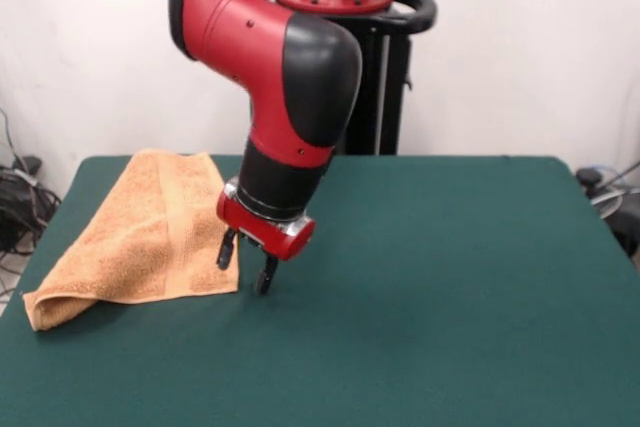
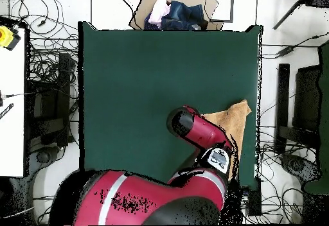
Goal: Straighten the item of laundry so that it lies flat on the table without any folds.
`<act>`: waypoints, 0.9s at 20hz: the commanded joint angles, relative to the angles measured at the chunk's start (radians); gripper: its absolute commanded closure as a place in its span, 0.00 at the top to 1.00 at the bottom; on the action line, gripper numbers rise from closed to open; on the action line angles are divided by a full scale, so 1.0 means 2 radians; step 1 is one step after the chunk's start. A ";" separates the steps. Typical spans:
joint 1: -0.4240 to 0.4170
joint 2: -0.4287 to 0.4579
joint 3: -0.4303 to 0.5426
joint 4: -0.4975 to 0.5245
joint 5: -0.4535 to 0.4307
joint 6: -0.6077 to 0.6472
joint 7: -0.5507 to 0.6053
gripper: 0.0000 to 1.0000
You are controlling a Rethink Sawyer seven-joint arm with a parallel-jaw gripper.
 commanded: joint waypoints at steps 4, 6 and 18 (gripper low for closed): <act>-0.009 0.012 0.088 0.048 -0.037 -0.035 0.075 1.00; -0.010 0.013 0.087 0.048 -0.041 -0.036 0.077 1.00; 0.000 0.032 0.053 0.036 -0.040 -0.039 0.083 1.00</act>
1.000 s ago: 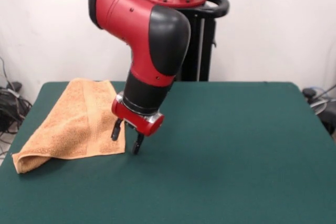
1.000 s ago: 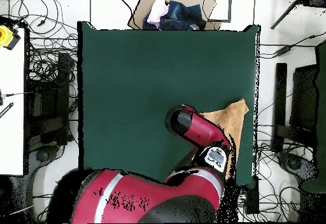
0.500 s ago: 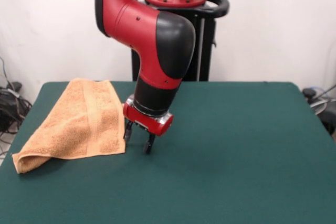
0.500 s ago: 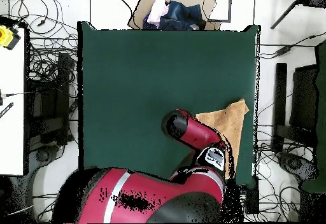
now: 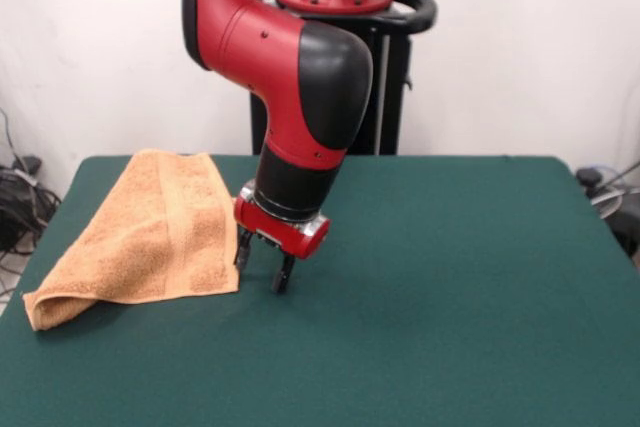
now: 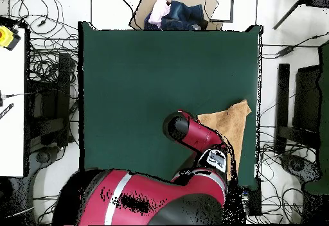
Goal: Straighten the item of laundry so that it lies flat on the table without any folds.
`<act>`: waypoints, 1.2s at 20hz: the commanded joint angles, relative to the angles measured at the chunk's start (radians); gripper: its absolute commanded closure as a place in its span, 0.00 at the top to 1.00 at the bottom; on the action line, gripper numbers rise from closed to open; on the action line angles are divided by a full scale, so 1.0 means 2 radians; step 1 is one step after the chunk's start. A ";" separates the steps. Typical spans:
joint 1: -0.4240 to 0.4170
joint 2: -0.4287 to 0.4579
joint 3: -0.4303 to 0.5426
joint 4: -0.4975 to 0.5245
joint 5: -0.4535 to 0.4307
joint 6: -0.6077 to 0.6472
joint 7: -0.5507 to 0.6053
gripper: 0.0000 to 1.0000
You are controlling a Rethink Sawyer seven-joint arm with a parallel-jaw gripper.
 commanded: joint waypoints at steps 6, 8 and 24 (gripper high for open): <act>0.005 0.035 0.016 0.015 -0.018 -0.015 0.079 1.00; 0.014 0.050 -0.007 0.005 -0.017 -0.013 0.078 1.00; 0.042 0.120 -0.121 -0.029 -0.030 -0.018 0.062 1.00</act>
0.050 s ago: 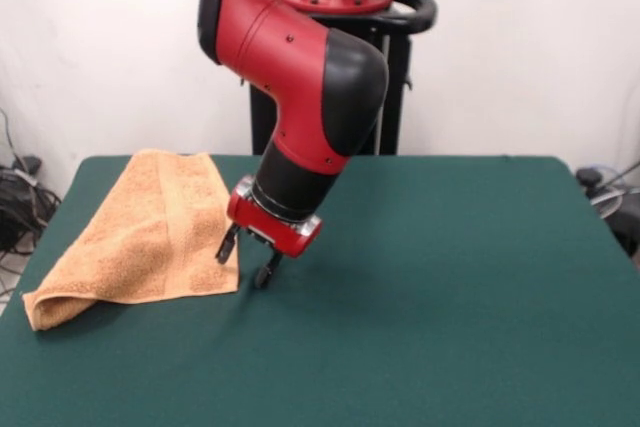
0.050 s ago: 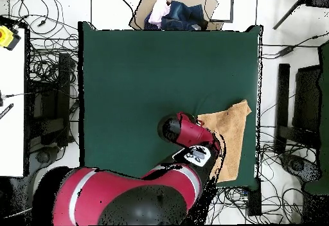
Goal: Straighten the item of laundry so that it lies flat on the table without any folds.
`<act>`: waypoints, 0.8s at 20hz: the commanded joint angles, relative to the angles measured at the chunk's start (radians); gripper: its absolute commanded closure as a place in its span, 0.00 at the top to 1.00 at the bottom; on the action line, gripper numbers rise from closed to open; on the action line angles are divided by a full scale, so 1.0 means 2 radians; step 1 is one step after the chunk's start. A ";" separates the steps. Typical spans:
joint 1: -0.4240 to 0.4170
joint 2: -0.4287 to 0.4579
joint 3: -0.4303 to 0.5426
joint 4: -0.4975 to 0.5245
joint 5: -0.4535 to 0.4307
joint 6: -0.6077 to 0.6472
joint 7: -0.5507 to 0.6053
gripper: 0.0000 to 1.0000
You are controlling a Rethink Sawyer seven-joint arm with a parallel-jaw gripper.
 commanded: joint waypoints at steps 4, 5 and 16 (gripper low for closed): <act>-0.028 0.072 -0.038 0.003 -0.036 -0.023 0.062 1.00; -0.029 0.071 -0.037 0.004 -0.037 -0.024 0.063 1.00; -0.038 0.084 -0.048 0.006 -0.048 -0.047 0.064 1.00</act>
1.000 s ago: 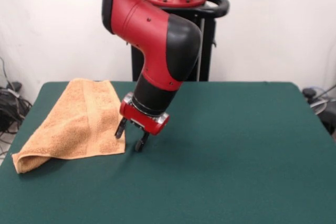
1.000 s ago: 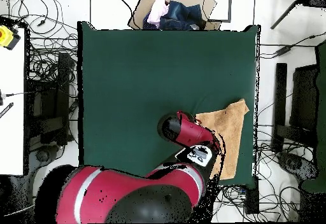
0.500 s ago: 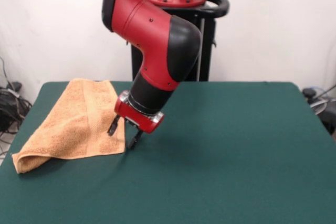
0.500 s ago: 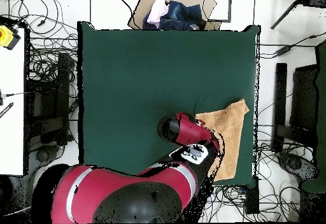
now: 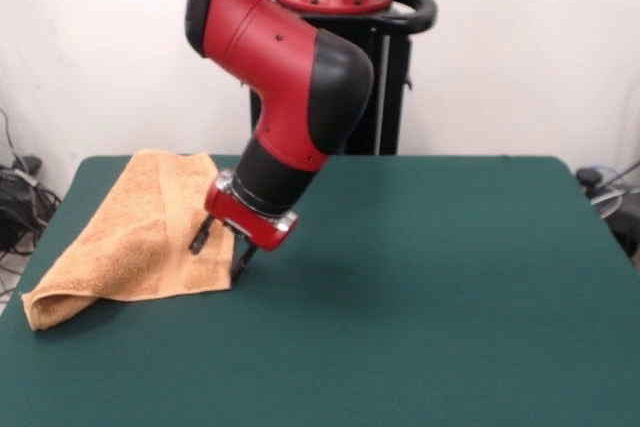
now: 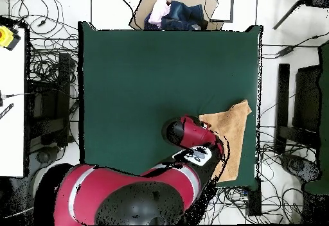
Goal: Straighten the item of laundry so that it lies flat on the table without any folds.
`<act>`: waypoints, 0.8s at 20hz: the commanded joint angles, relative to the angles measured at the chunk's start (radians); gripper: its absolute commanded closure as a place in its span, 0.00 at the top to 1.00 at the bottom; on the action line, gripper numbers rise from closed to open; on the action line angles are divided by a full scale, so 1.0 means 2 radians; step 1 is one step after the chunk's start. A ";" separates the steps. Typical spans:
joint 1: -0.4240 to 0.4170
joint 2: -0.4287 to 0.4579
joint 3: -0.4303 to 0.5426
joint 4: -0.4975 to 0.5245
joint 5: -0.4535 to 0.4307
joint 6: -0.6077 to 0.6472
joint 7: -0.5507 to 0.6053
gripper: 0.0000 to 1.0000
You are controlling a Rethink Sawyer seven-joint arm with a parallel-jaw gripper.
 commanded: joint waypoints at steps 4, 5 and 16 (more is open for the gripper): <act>-0.044 0.068 -0.022 0.009 -0.037 -0.038 0.063 1.00; -0.046 0.068 -0.022 0.010 -0.038 -0.040 0.063 1.00; -0.041 0.077 -0.020 0.002 -0.034 -0.040 0.072 1.00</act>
